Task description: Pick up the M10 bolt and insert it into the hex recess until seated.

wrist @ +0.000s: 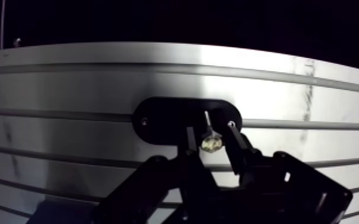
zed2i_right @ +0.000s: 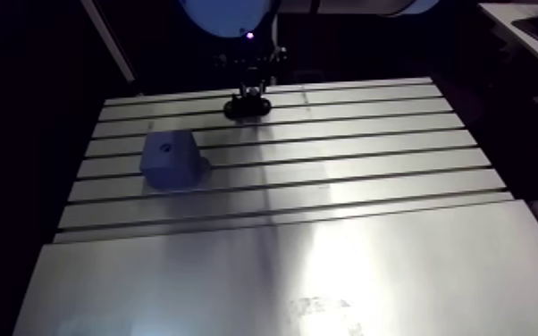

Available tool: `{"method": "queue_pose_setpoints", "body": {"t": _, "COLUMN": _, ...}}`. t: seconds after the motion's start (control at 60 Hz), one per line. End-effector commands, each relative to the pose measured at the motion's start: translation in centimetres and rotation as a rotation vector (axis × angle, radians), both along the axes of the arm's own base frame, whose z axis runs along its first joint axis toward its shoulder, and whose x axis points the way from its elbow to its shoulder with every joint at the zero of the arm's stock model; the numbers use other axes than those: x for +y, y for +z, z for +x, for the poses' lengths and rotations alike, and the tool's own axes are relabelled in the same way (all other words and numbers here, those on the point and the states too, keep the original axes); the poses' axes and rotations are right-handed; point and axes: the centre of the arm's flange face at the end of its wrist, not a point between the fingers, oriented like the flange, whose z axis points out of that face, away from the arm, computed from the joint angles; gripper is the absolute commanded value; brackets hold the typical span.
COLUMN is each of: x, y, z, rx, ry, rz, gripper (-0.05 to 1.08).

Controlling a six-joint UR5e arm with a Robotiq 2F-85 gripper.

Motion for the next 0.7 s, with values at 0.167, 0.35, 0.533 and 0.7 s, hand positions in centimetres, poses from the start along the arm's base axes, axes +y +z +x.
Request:
{"method": "queue_pose_setpoints", "body": {"t": 0.167, "x": 0.11, "y": -0.10, "z": 0.08, "rx": -0.003, "ry": -0.002, "rz": 0.004, "gripper": 0.61}}
{"method": "queue_pose_setpoints", "body": {"t": 0.35, "x": 0.18, "y": -0.16, "z": 0.12, "rx": -0.004, "ry": -0.003, "rz": 0.002, "gripper": 0.62}}
{"method": "queue_pose_setpoints", "body": {"t": 0.533, "x": 0.18, "y": -0.11, "z": 0.09, "rx": -0.003, "ry": -0.003, "rz": 0.001, "gripper": 0.63}}
{"method": "queue_pose_setpoints", "body": {"t": 0.7, "x": 0.18, "y": -0.04, "z": 0.03, "rx": -0.001, "ry": -0.003, "rz": 0.001, "gripper": 0.64}}
